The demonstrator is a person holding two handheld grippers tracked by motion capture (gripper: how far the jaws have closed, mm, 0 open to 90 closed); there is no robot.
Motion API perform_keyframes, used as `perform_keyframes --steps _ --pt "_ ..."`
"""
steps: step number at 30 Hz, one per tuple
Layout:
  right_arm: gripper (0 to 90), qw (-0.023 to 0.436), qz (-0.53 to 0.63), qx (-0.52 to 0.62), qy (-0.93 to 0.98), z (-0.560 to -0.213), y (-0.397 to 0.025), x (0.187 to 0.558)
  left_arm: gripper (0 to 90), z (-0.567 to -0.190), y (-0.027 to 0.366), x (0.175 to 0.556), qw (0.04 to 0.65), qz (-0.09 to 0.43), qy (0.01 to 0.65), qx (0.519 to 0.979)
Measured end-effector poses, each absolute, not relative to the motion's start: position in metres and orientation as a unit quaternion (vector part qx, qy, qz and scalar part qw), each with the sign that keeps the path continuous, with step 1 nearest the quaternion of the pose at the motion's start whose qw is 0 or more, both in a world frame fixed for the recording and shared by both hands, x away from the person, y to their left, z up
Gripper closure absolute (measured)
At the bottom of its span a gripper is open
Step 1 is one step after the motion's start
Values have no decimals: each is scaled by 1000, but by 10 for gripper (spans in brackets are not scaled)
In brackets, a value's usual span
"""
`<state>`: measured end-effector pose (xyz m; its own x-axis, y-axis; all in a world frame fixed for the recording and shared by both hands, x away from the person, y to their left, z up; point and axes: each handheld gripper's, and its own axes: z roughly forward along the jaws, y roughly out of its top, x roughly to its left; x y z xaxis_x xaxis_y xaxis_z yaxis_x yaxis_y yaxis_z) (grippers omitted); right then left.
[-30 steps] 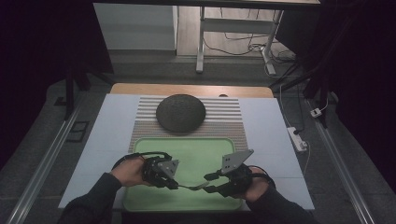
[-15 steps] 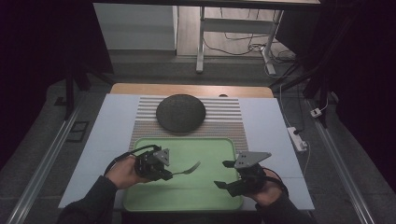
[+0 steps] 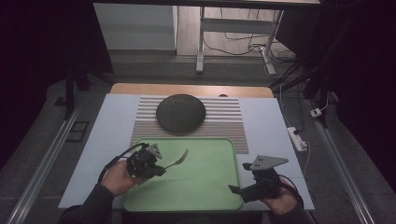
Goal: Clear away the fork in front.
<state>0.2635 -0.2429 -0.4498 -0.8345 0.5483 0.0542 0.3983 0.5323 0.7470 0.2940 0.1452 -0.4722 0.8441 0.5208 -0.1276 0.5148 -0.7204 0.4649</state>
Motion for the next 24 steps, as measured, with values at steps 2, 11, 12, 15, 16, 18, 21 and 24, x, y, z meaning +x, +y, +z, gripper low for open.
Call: perform_keyframes --steps 2,11,12,15,16,18,21,24 --pt "41 94 397 278 870 -451 -248 262 862 -472 150 291 256 7 306 917" --pt "0 115 399 297 860 -453 -264 249 862 -477 172 282 265 -2 412 872" --pt "0 116 399 300 859 -452 -266 248 862 -478 173 282 263 -2 422 868" --pt "0 117 401 307 855 -452 -271 245 862 -481 176 280 257 -3 450 855" --pt "0 117 402 308 854 -452 -272 244 862 -482 177 279 257 -5 455 853" --pt "0 117 402 310 853 -452 -274 243 861 -485 178 279 252 -6 465 849" --pt "0 117 400 313 853 -453 -277 240 861 -488 180 280 242 -3 487 839" --pt "0 116 396 315 855 -454 -279 239 861 -491 185 283 237 -9 511 826"
